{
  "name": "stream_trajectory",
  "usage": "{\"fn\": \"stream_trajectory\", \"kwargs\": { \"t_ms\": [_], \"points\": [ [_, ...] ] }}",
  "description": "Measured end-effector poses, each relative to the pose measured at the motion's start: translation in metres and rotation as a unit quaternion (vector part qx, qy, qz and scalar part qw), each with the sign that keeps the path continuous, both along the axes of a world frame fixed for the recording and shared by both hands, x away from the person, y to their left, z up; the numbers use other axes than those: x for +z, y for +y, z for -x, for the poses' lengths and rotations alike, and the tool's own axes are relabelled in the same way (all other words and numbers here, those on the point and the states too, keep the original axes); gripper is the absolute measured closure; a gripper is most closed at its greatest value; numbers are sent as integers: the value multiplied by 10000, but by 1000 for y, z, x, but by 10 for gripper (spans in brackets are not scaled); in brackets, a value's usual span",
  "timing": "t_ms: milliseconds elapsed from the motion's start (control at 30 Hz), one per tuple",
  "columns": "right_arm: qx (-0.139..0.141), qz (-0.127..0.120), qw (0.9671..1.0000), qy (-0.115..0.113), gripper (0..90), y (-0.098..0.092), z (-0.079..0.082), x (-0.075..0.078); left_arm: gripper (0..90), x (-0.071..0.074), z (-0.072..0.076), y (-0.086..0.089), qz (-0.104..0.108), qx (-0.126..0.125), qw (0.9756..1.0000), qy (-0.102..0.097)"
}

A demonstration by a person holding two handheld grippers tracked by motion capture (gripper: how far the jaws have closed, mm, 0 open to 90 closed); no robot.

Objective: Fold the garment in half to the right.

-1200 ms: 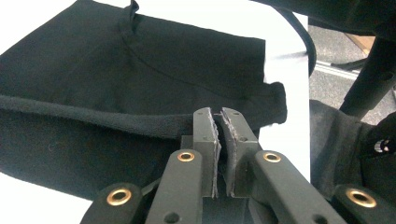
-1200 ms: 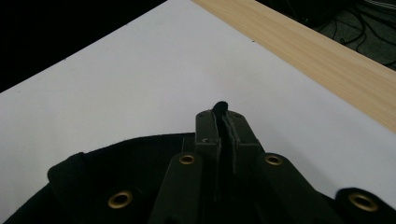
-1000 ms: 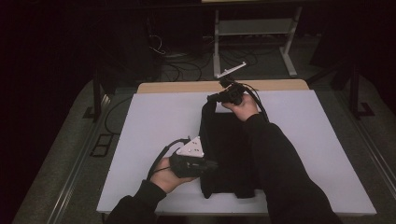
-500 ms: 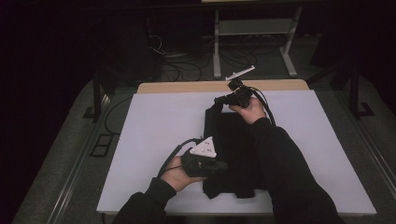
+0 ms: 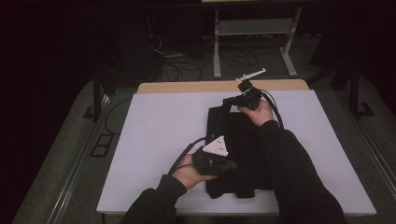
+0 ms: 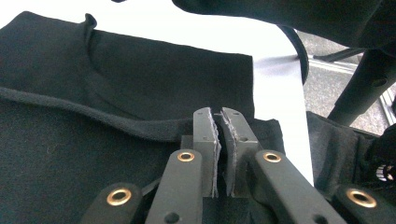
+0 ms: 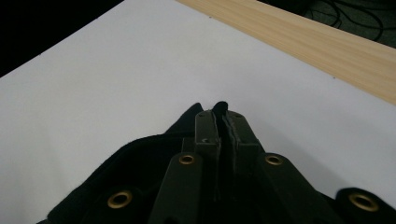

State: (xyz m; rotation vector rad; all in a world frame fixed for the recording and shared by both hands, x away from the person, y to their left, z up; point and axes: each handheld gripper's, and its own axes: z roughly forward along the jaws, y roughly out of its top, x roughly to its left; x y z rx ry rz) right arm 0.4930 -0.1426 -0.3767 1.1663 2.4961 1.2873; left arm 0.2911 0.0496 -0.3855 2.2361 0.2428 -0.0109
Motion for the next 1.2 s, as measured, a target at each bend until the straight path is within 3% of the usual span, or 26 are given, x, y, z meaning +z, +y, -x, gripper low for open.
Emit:
{"fn": "stream_trajectory", "kwargs": {
  "t_ms": [600,1200],
  "points": [
    [-280,-108,9995,-18,832,-24,3,-1,835,-4,-4,-23,-29,-50,10000,62],
    [-474,-110,9988,18,832,-51,4,-5,835,-6,-12,-60,-32,-216,9996,163]
  ]
}}
